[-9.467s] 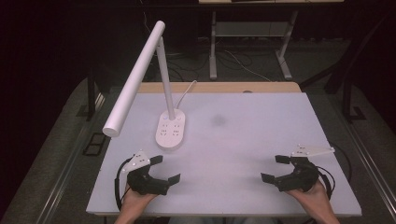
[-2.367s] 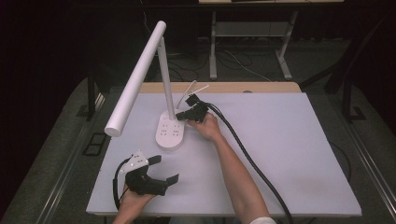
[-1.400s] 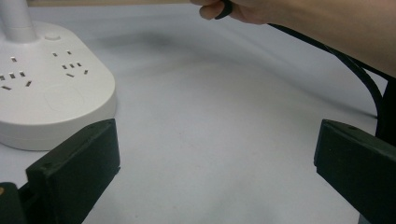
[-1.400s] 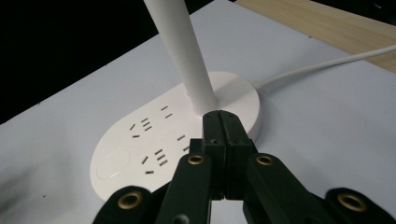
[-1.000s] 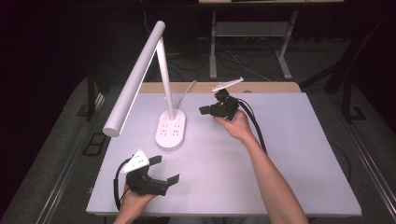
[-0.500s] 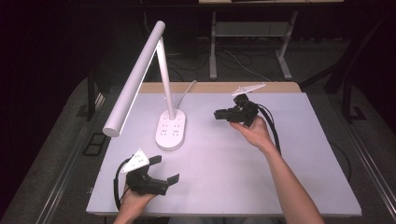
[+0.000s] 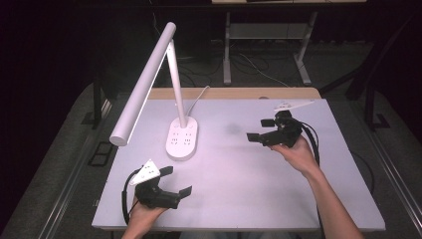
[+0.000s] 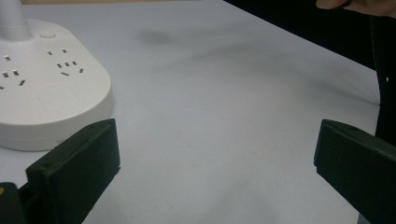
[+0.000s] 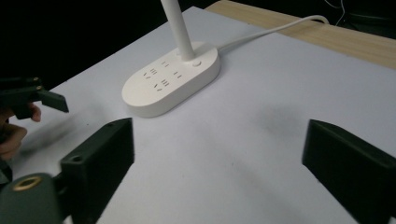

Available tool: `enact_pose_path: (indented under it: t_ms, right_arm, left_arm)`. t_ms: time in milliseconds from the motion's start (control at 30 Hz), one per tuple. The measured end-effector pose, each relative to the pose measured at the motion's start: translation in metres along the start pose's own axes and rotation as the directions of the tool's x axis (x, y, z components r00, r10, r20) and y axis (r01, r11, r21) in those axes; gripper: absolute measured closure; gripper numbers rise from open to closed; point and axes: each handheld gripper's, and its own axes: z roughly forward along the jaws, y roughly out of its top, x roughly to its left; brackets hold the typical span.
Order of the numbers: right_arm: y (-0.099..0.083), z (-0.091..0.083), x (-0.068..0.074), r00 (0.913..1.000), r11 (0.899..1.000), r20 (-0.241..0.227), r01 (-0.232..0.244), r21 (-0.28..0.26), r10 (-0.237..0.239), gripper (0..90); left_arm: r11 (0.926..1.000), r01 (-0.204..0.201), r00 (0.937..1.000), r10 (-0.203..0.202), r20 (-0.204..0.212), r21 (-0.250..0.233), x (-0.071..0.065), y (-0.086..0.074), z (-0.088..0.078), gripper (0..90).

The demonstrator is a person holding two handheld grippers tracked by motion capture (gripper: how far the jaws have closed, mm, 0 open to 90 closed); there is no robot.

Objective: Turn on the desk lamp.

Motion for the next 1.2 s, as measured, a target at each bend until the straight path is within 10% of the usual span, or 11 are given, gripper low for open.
enact_pose_path:
  t_ms: [1200]
  right_arm:
    - [-0.123,-0.074,0.032,0.9933,0.997,0.082,-0.079,-0.02,0.081,0.6]
  left_arm:
    - [0.9998,-0.008,1.0,0.008,0.0,0.016,-0.001,0.0,0.001,0.0]
